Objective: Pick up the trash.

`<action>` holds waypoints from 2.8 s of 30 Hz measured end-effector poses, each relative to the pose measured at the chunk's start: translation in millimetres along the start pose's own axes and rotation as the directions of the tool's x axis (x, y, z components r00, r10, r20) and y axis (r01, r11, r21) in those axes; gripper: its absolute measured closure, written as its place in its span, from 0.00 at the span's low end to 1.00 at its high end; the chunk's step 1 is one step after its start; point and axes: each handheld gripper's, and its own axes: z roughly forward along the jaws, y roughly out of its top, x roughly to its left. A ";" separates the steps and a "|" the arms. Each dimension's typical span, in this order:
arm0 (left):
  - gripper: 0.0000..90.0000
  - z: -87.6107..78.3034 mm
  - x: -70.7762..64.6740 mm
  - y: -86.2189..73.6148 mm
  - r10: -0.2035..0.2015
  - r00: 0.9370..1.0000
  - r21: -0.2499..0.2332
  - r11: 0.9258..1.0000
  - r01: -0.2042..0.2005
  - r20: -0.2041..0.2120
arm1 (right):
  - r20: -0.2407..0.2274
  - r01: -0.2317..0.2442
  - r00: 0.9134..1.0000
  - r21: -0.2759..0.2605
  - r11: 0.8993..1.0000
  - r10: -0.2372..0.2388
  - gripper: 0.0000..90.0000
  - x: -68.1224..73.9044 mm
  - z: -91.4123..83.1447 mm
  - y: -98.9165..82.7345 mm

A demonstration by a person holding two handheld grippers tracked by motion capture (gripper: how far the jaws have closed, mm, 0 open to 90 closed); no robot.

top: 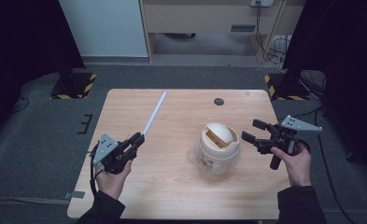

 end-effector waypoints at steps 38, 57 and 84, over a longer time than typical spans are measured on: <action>0.87 23.5 -61.5 33.2 0.092 0.982 -0.127 0.989 -0.071 0.164 | -0.115 -0.008 0.993 -0.084 0.996 -0.002 0.28 61.6 50.2 59.2; 0.87 31.5 -85.8 29.2 0.114 0.967 -0.114 0.989 -0.090 0.227 | -0.186 -0.077 0.980 -0.048 0.996 0.067 0.45 74.3 71.6 61.4; 0.86 45.1 -98.3 14.8 0.119 0.955 -0.049 0.993 -0.110 0.273 | -0.381 -0.140 0.913 0.037 0.989 0.144 0.90 83.8 76.4 57.0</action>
